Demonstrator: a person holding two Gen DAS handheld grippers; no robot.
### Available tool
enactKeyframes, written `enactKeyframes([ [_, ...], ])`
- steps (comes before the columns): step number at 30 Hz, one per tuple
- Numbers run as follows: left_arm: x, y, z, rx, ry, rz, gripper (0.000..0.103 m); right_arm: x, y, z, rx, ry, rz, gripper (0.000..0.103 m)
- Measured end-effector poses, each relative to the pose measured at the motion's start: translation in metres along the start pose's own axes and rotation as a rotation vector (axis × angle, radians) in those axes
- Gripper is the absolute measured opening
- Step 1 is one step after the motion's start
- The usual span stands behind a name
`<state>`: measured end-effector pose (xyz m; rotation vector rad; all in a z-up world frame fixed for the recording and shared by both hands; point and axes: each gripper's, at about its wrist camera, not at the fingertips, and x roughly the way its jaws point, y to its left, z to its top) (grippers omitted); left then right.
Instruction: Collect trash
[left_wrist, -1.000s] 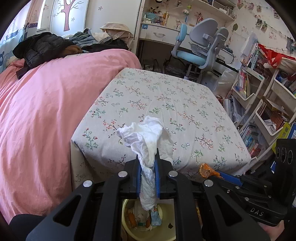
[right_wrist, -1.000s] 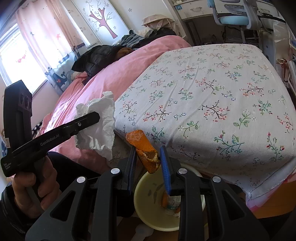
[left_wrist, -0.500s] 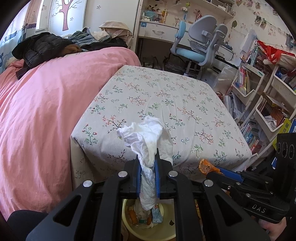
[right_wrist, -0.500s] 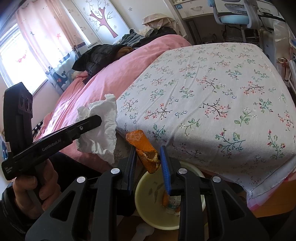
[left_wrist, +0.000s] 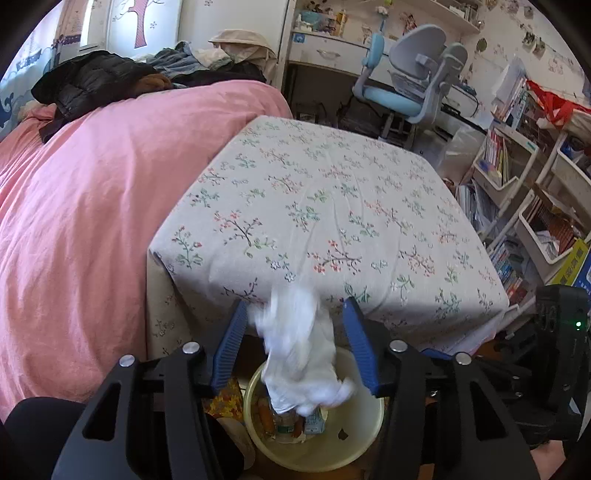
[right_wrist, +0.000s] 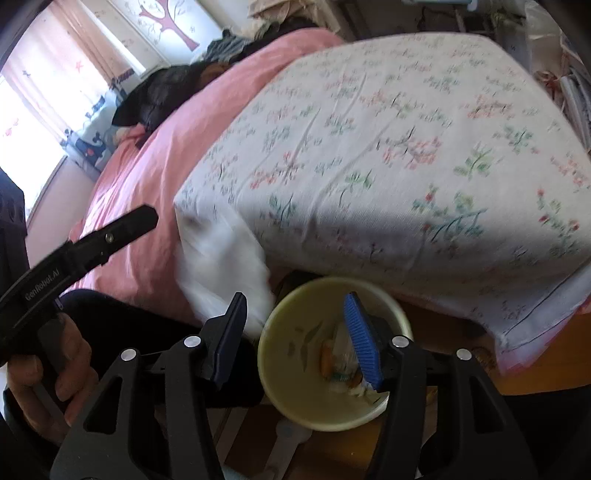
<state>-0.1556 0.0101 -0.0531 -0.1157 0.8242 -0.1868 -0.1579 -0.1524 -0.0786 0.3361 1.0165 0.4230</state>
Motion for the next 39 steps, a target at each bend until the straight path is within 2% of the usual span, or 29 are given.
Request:
enactKeyframes([
  [4, -0.003, 0.003, 0.001, -0.018, -0.024, 0.011, 0.057, -0.006, -0.001, -0.003, -0.002, -0.036, -0.044, 0.055],
  [6, -0.009, 0.004, 0.002, -0.028, -0.067, 0.031, 0.065, -0.011, 0.000, 0.001, -0.014, -0.060, -0.067, 0.058],
  [12, -0.024, 0.013, 0.008, -0.080, -0.173, 0.083, 0.081, -0.029, 0.011, 0.008, -0.093, -0.176, -0.172, 0.070],
  [15, -0.028, 0.018, 0.011, -0.111, -0.209, 0.098, 0.086, -0.036, 0.016, 0.010, -0.112, -0.239, -0.248, 0.080],
  [18, -0.028, 0.019, 0.013, -0.127, -0.225, 0.113, 0.088, -0.045, 0.019, 0.010, -0.125, -0.303, -0.316, 0.085],
  [22, -0.026, 0.018, 0.014, -0.121, -0.228, 0.128, 0.091, -0.047, 0.019, 0.011, -0.146, -0.328, -0.355, 0.087],
  [31, -0.025, 0.011, 0.011, -0.078, -0.241, 0.156, 0.095, -0.052, 0.026, 0.013, -0.189, -0.383, -0.421, 0.092],
  [39, -0.023, 0.011, 0.010, -0.066, -0.234, 0.166, 0.095, -0.050, 0.024, 0.013, -0.189, -0.381, -0.432, 0.093],
])
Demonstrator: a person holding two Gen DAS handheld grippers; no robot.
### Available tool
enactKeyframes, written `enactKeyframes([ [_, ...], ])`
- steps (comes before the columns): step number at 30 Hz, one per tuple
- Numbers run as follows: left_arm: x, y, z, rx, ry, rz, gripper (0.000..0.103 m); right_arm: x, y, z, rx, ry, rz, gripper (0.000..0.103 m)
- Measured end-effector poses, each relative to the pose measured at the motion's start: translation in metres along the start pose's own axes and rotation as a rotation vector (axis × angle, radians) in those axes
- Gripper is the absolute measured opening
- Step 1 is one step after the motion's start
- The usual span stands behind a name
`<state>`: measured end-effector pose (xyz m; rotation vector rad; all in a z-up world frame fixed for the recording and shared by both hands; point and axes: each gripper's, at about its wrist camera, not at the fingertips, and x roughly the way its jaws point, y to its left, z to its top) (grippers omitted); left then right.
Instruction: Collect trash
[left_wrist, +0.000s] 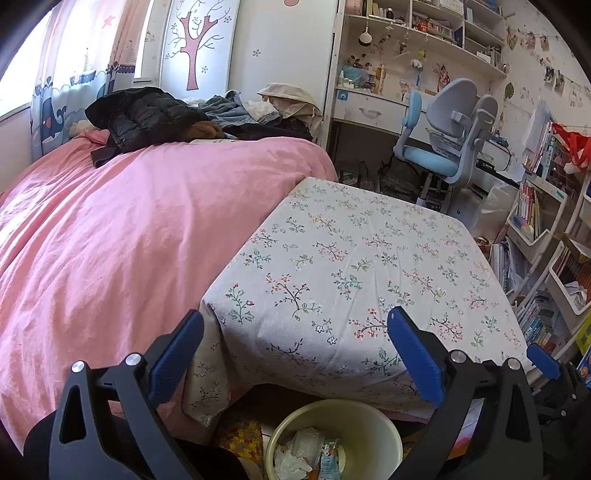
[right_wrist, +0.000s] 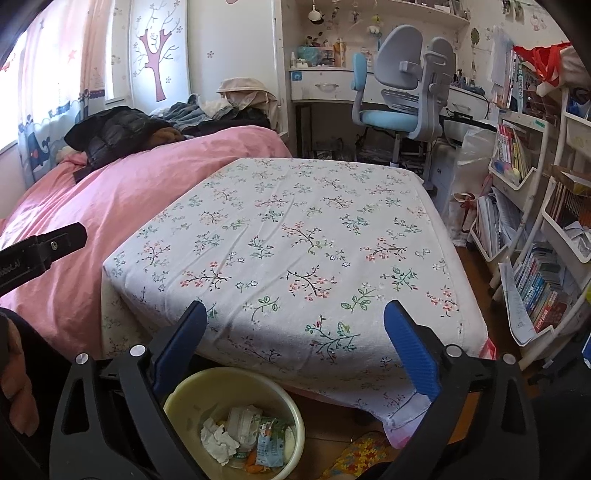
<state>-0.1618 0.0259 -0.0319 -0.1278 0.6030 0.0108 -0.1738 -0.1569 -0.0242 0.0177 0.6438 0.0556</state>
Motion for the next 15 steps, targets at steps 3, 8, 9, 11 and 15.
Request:
enactKeyframes([
  [3, 0.0002, -0.0009, -0.0009, 0.008, -0.001, 0.004, 0.095, 0.0008, 0.0000, -0.0007, -0.002, 0.000, -0.001, 0.093],
  [8, 0.0002, -0.0010, -0.0009, 0.007, 0.001, 0.005, 0.095, 0.0011, 0.0003, -0.0009, 0.000, -0.002, -0.005, 0.094],
  [9, -0.0002, -0.0017, -0.0012, 0.008, 0.000, 0.006, 0.095, 0.0013, 0.0004, -0.0010, -0.001, -0.002, -0.006, 0.094],
  [11, -0.0001, -0.0019, -0.0011, 0.008, 0.000, 0.006, 0.095, 0.0018, 0.0008, -0.0009, -0.001, -0.001, -0.007, 0.094],
  [15, 0.0001, -0.0017, -0.0014, 0.017, -0.002, 0.010, 0.095, 0.0023, 0.0010, -0.0010, -0.002, -0.001, -0.008, 0.094],
])
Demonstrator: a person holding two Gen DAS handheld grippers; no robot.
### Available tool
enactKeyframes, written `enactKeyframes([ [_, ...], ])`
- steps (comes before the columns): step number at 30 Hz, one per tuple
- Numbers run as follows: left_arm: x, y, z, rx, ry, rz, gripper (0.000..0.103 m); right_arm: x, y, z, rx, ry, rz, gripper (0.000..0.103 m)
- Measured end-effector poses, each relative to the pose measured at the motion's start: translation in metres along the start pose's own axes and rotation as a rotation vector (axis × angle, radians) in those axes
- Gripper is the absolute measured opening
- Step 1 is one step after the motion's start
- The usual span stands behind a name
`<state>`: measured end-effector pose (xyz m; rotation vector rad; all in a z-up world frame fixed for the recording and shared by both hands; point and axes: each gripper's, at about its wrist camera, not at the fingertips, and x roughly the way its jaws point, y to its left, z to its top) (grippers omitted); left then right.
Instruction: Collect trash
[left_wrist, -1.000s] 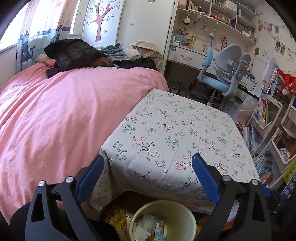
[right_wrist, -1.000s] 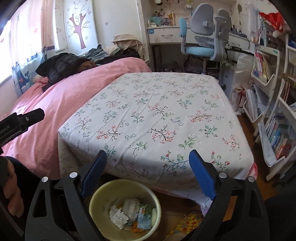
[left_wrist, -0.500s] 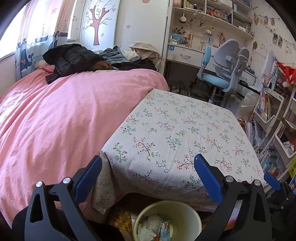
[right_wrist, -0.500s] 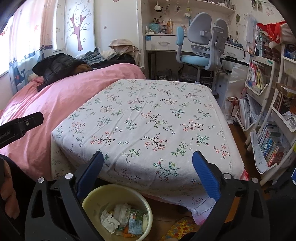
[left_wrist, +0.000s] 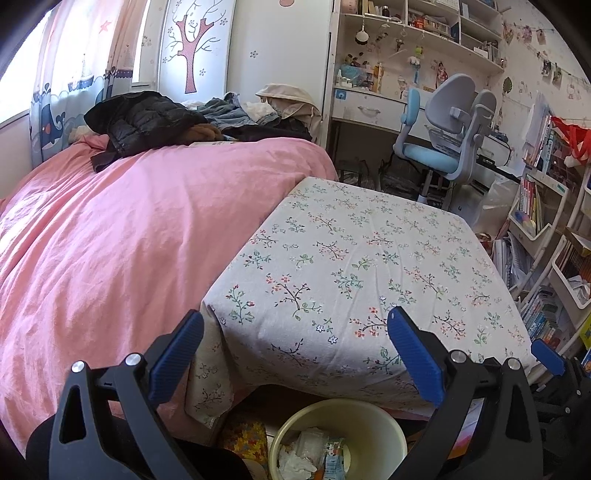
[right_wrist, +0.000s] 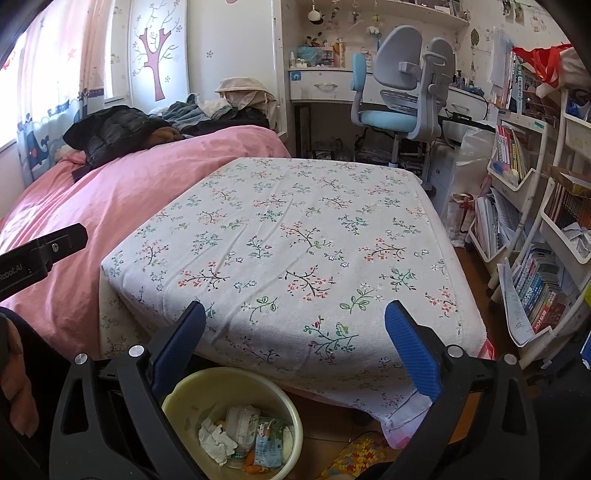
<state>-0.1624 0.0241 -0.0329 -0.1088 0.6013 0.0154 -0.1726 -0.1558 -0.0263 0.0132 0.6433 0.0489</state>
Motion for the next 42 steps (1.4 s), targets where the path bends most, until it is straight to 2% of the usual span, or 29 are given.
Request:
enactKeyframes([
  [42, 0.001, -0.004, 0.000, 0.033, 0.013, 0.032, 0.095, 0.010, 0.002, -0.006, -0.021, 0.038, -0.017, 0.095],
])
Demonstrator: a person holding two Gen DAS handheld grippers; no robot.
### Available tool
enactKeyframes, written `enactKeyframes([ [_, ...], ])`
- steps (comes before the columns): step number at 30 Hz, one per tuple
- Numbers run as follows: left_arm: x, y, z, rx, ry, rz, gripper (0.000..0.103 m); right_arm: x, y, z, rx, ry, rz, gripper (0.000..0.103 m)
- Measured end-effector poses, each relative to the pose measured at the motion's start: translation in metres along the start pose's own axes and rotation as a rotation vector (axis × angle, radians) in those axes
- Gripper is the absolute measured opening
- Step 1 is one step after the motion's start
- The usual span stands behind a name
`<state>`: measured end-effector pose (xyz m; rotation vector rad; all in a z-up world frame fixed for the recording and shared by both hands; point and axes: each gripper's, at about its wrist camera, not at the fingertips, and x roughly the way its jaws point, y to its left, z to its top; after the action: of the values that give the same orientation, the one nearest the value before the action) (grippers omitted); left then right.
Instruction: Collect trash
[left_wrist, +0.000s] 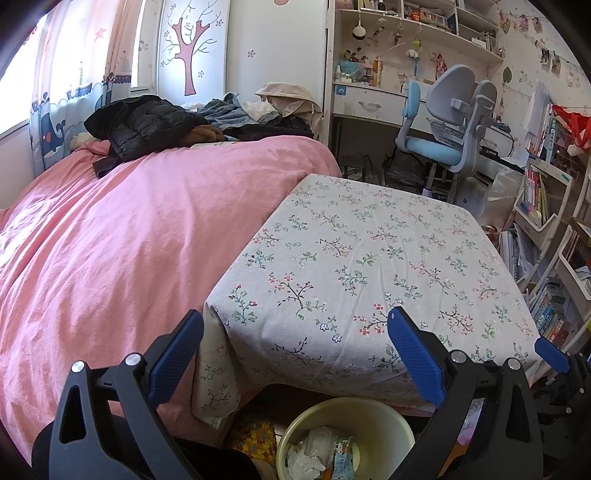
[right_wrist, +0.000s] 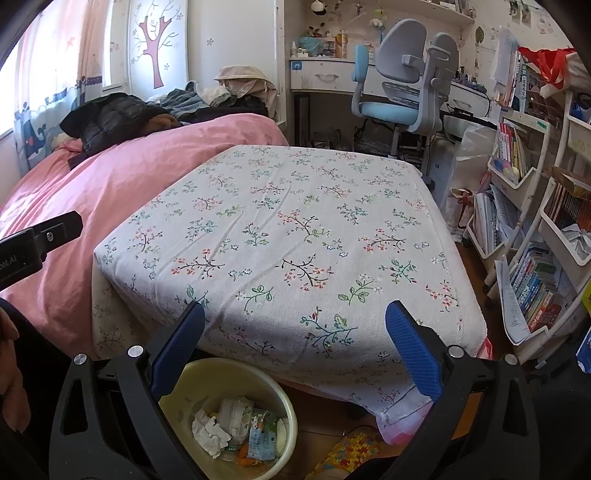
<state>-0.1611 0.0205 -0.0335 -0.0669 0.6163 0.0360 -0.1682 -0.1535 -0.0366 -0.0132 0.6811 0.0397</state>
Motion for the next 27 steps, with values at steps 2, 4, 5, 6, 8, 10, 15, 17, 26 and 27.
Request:
enactKeyframes([
  [2, 0.000, -0.002, 0.001, 0.001, 0.001, 0.001, 0.095, 0.000, 0.000, 0.000, 0.000, -0.001, -0.001, 0.095],
  [4, 0.000, -0.002, 0.001, 0.002, 0.001, 0.002, 0.095, 0.000, 0.000, 0.000, 0.001, 0.000, -0.001, 0.095],
  [5, 0.001, -0.002, 0.001, 0.005, 0.002, 0.003, 0.095, 0.000, 0.000, 0.000, 0.002, 0.000, -0.001, 0.095],
  [6, 0.001, -0.003, 0.001, 0.007, 0.002, 0.004, 0.095, 0.001, -0.001, 0.001, 0.004, 0.001, -0.001, 0.095],
  [8, 0.001, -0.005, 0.001, 0.012, 0.005, 0.005, 0.095, 0.001, -0.002, 0.001, 0.008, -0.001, -0.001, 0.095],
  [10, 0.001, -0.006, 0.000, 0.018, 0.006, 0.006, 0.095, 0.000, -0.003, 0.001, 0.009, -0.002, -0.001, 0.095],
  [15, 0.001, -0.012, -0.001, 0.035, 0.008, 0.010, 0.095, -0.001, -0.004, 0.002, 0.008, -0.008, -0.005, 0.095],
  [17, 0.001, -0.012, -0.001, 0.037, 0.008, 0.012, 0.095, -0.001, -0.005, 0.003, 0.009, -0.009, -0.007, 0.095],
  [26, 0.000, -0.012, -0.001, 0.035, 0.012, 0.020, 0.095, -0.002, -0.004, 0.003, 0.006, -0.014, -0.013, 0.095],
  [27, 0.000, -0.012, -0.001, 0.036, 0.011, 0.020, 0.095, -0.003, -0.004, 0.003, 0.006, -0.016, -0.013, 0.095],
])
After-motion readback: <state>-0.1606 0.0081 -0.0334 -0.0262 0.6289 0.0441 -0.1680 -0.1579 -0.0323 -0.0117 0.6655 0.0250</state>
